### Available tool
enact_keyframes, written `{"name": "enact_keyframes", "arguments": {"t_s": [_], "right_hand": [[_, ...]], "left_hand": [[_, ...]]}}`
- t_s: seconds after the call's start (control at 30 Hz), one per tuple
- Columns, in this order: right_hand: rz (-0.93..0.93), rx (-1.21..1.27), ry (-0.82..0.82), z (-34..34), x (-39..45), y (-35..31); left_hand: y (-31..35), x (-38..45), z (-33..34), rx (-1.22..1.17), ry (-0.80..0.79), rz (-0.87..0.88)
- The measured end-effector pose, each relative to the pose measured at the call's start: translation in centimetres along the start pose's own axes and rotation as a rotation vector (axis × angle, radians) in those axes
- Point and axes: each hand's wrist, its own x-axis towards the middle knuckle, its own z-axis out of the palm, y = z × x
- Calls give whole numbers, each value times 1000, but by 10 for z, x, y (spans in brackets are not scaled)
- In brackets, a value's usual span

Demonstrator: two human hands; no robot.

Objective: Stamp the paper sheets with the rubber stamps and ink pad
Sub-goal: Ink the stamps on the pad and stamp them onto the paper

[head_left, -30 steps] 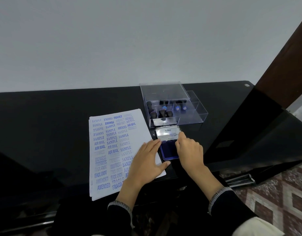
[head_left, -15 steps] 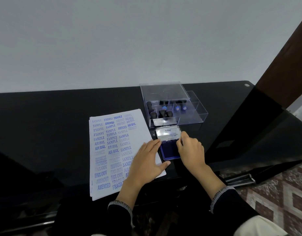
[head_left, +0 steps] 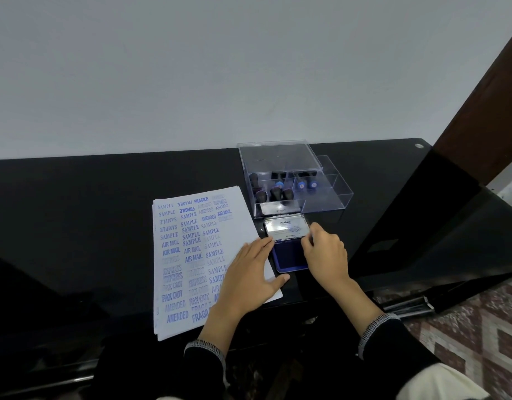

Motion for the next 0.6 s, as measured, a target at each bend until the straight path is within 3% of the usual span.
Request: {"name": "enact_keyframes", "arguments": {"t_s": [0.13, 0.3, 0.43, 0.6], "right_hand": [[42, 75, 12, -2, 3, 2], [-37, -144, -22, 2, 1, -4], [-58, -277, -38, 1, 1, -10], [-44, -203, -23, 1, 1, -8]], "left_hand": [[-2, 0, 1, -3, 9, 1], [0, 1, -2, -111, -12, -26], [-1, 4, -17, -493, 183, -136], [-28, 2, -50, -479, 420, -348]]}}
